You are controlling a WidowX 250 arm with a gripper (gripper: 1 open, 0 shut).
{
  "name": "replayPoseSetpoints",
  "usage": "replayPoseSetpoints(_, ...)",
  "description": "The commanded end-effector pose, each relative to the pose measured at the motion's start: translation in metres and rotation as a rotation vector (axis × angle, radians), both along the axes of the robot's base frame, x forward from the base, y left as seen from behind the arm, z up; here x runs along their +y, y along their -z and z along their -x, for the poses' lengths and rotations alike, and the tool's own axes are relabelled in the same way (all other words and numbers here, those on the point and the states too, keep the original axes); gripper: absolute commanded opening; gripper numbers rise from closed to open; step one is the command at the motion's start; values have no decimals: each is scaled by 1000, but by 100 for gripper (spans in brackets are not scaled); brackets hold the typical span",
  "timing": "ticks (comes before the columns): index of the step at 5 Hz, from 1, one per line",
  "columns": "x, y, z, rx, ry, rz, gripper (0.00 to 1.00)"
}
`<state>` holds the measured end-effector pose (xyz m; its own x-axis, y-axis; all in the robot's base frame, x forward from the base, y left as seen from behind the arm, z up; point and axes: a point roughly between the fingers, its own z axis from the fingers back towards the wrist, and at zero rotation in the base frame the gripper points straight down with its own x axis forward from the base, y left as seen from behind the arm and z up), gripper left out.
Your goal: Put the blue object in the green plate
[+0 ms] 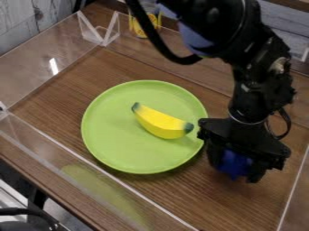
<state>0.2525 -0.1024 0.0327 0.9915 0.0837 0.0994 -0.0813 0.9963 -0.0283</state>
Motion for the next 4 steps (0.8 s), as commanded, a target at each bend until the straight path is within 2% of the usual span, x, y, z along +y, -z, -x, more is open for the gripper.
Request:
replayPoseSetpoints(1, 5, -3, -5, -13, 3, -5, 0)
replayPoseSetpoints(4, 9, -2, -8, -14, 21, -13, 0)
